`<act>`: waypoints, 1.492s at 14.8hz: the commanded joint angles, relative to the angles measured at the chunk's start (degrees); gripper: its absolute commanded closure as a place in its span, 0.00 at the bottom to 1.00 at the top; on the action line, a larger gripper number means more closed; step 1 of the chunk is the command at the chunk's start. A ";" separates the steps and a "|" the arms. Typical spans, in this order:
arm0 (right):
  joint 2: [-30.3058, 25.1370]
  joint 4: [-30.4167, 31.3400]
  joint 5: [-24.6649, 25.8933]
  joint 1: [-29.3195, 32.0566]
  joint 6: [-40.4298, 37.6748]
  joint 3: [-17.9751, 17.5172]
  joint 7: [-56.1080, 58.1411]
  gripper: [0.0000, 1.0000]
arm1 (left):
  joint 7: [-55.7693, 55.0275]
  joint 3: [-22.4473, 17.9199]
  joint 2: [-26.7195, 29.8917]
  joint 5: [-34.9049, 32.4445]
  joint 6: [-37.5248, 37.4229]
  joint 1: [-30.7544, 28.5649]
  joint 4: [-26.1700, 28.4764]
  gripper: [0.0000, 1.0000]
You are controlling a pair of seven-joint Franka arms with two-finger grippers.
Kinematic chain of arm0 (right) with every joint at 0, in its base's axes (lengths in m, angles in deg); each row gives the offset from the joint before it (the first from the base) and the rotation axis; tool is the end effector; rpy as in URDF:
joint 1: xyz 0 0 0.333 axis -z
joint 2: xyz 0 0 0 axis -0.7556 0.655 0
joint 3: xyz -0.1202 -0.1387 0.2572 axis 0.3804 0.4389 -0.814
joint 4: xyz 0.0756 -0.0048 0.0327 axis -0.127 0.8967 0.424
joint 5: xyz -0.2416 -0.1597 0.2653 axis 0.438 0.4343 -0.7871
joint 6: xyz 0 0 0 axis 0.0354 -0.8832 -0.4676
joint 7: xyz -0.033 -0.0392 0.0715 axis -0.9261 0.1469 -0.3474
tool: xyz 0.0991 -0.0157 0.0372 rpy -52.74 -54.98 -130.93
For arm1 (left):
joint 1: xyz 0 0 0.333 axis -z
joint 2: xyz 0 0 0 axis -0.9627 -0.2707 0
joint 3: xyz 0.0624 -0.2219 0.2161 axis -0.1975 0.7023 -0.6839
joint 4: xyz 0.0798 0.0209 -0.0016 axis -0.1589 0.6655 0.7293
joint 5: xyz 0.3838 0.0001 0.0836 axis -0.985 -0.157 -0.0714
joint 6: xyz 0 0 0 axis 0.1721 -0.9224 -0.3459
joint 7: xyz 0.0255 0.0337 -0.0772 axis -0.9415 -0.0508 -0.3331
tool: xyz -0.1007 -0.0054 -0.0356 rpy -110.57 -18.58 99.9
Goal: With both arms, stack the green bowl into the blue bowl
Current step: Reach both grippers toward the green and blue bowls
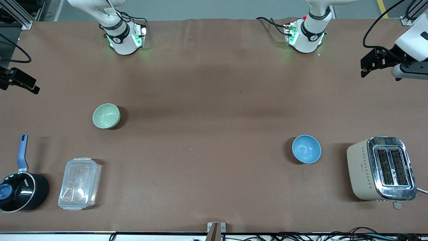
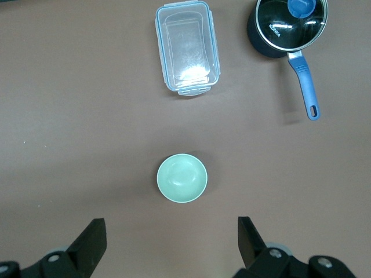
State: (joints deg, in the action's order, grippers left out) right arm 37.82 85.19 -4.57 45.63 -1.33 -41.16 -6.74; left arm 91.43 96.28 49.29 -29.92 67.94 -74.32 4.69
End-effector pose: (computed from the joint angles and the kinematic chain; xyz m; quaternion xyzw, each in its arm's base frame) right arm 0.5572 -0.0236 0.6630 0.9972 -0.0731 0.0084 0.0130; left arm 0.5270 -0.0675 0.6632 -0.9952 0.0931 0.0009 0.0310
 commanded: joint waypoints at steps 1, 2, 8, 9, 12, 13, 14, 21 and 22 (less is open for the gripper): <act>0.24 -0.68 -1.12 0.63 -0.46 -0.11 0.80 0.00 | 0.48 -0.01 -0.25 -0.02 -1.14 0.03 -1.26 0.00; 0.24 -0.68 -1.21 0.63 -0.46 -0.11 0.80 0.00 | 0.48 -0.01 -0.25 -0.02 -1.14 -0.06 -1.26 0.00; -4.31 8.68 -0.25 0.28 0.93 -0.28 1.24 0.00 | 0.22 -1.41 -3.22 2.26 0.60 -0.15 -1.26 0.00; -6.77 14.64 -0.15 0.28 3.64 -0.28 1.32 0.00 | 0.22 -1.59 -5.06 2.01 3.31 -0.32 -0.74 0.00; -10.74 31.35 0.46 0.55 16.63 -0.11 2.37 0.00 | 0.22 -1.60 -12.88 1.74 12.63 -2.43 0.23 0.00; -10.84 35.67 0.55 0.63 20.68 -0.02 2.47 0.00 | 0.22 -1.60 -15.77 1.74 15.88 -2.69 1.19 0.00; -10.75 40.06 0.55 0.98 25.42 0.07 2.55 0.00 | 0.22 -1.60 -18.15 1.65 19.13 -3.30 2.16 0.00; -2.85 58.46 1.16 3.18 56.20 2.52 8.09 0.00 | -0.57 -1.51 -33.89 1.48 39.45 -3.22 8.85 0.00; -1.10 59.17 1.08 3.18 58.06 2.88 8.18 0.00 | -0.57 -1.51 -35.13 1.48 40.60 -3.13 9.28 0.04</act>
State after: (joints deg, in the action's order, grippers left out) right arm 34.17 142.14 -4.01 48.17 52.49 -38.96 0.09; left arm 91.24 94.77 15.73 -29.02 106.44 -77.47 13.39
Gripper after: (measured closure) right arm 0.000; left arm 0.000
